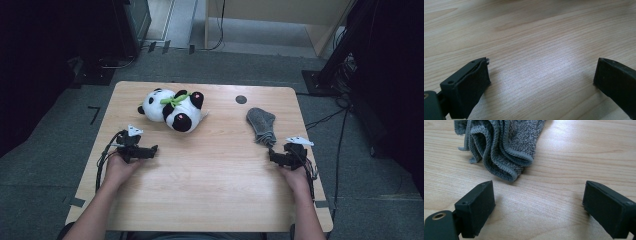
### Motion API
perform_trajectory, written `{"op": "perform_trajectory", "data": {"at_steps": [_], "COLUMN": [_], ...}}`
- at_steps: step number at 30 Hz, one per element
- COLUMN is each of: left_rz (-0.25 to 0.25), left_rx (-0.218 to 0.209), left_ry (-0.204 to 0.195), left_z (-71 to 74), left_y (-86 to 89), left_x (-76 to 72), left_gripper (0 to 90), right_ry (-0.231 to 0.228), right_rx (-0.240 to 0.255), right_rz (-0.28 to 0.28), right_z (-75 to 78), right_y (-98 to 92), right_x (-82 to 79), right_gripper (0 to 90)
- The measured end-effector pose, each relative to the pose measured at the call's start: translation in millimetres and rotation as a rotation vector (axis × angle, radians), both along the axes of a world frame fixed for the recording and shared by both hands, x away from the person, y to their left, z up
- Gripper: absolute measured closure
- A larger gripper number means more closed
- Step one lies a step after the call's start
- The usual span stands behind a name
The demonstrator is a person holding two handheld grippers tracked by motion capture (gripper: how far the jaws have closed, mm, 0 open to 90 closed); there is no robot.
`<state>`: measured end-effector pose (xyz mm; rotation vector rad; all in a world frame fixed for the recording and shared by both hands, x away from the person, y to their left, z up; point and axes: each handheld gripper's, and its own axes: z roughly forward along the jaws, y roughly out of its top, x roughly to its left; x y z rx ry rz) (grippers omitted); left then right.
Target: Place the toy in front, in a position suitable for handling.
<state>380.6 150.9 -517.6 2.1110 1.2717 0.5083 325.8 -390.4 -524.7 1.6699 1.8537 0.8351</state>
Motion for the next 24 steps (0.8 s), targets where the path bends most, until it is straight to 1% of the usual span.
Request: {"op": "perform_trajectory", "data": {"at_steps": [4, 5, 7, 10, 14, 17, 21, 24], "left_rz": [0.002, 0.0, 0.0, -0.001, -0.012, -0.01, -0.009, -0.008], "left_rx": [0.007, 0.004, 0.001, -0.024, -0.003, -0.009, -0.012, -0.023], "left_ry": [0.011, 0.007, 0.006, 0.014, 0.024, 0.036, 0.035, 0.036], "left_z": [1.9, 3.1, 4.4, 5.4, 6.7, 8.5, 10.6, 14.4], "left_y": [-0.4, 0.1, 0.8, 3.2, 3.5, 4.9, 6.2, 6.9], "left_x": [-0.6, -1.1, -1.6, -1.0, -0.4, 1.2, 1.8, 2.3], "left_gripper": [0.8, 4.0, 13.4, 13.2, 14.0, 14.0, 14.0, 14.0], "right_ry": [0.0, 0.0, 0.0, 0.0, 0.0, 0.0, 0.0, 0.0], "right_rx": [0.0, 0.0, 0.0, 0.0, 0.0, 0.0, 0.0, 0.0], "right_rz": [0.0, 0.0, 0.0, 0.0, 0.0, 0.0, 0.0, 0.0], "right_z": [0.0, 0.0, 0.0, 0.0, 0.0, 0.0, 0.0, 0.0], "right_y": [0.0, 0.0, 0.0, 0.0, 0.0, 0.0, 0.0, 0.0], "right_x": [0.0, 0.0, 0.0, 0.0, 0.0, 0.0, 0.0, 0.0], "right_gripper": [10.6, 10.6, 10.6, 10.6, 10.7, 10.6, 10.6, 10.6]}}
